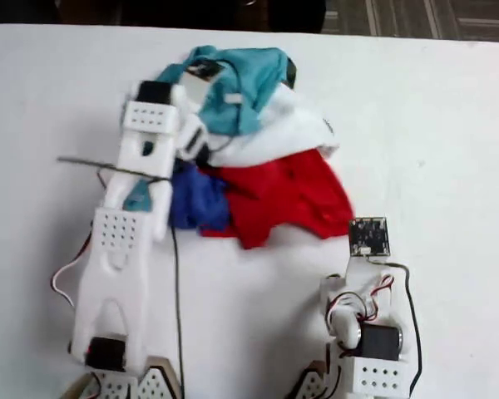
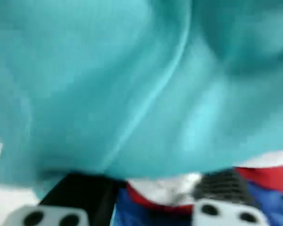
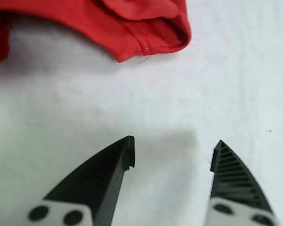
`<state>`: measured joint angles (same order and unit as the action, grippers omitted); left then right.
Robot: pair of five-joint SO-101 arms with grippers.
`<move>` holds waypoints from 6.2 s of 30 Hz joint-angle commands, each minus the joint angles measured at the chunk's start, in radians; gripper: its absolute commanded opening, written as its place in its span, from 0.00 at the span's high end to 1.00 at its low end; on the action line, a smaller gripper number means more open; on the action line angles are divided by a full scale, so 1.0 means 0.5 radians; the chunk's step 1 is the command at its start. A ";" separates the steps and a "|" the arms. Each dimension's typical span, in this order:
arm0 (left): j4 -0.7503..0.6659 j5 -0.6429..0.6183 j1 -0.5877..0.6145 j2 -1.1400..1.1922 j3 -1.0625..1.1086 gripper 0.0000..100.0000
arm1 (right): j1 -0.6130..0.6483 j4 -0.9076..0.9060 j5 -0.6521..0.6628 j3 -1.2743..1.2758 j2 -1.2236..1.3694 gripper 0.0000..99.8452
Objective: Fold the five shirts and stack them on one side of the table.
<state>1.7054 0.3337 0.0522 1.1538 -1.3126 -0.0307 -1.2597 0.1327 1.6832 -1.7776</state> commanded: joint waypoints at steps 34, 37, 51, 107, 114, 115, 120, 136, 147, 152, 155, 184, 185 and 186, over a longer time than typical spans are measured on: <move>0.157 0.212 2.335 -0.810 -0.701 0.72 | 0.002 -0.017 0.015 0.018 -0.035 0.74; 0.157 0.206 2.209 -0.872 -0.704 0.67 | 0.002 -0.017 0.012 0.018 -0.035 0.74; -0.242 -0.350 0.905 -0.733 -0.247 0.68 | -0.011 -0.002 0.006 0.018 -0.041 0.74; 0.058 -0.442 1.703 -0.697 -0.707 0.97 | -0.124 0.060 0.015 0.015 -0.038 0.74; 0.058 -0.454 1.212 -0.417 -0.710 0.71 | -0.124 0.057 0.015 0.015 -0.038 0.74; 0.058 -0.473 1.135 -0.368 -0.710 0.68 | -0.124 0.057 0.015 0.015 -0.038 0.74; -0.344 -0.979 0.902 -0.037 -0.710 0.61 | -0.124 0.057 0.015 0.015 -0.038 0.74; -1.617 -0.911 0.632 0.740 -0.707 0.75 | -0.124 0.057 0.015 0.015 -0.038 0.74; -1.596 -0.482 0.792 0.678 -0.717 0.97 | -0.124 0.057 0.015 0.015 -0.038 0.74; -1.393 -0.482 1.040 0.411 -0.717 0.97 | -0.124 0.057 0.015 0.015 -0.038 0.74; -1.172 -0.485 1.206 0.178 -0.720 0.97 | -0.124 0.057 0.015 0.015 -0.038 0.74; 0.150 -0.242 2.467 -0.282 -0.707 0.93 | -0.011 0.600 0.018 -0.086 -0.035 0.74; 0.150 -0.193 2.476 -0.227 -0.713 0.90 | 0.014 0.554 0.018 -0.150 -0.035 0.74; 0.150 -0.163 2.504 -0.199 -0.713 0.88 | 0.044 0.508 0.018 -0.233 -0.032 0.74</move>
<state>1.7683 0.1880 1.2750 1.0296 -1.6425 -0.0430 -0.9789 0.1327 1.6586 -1.7776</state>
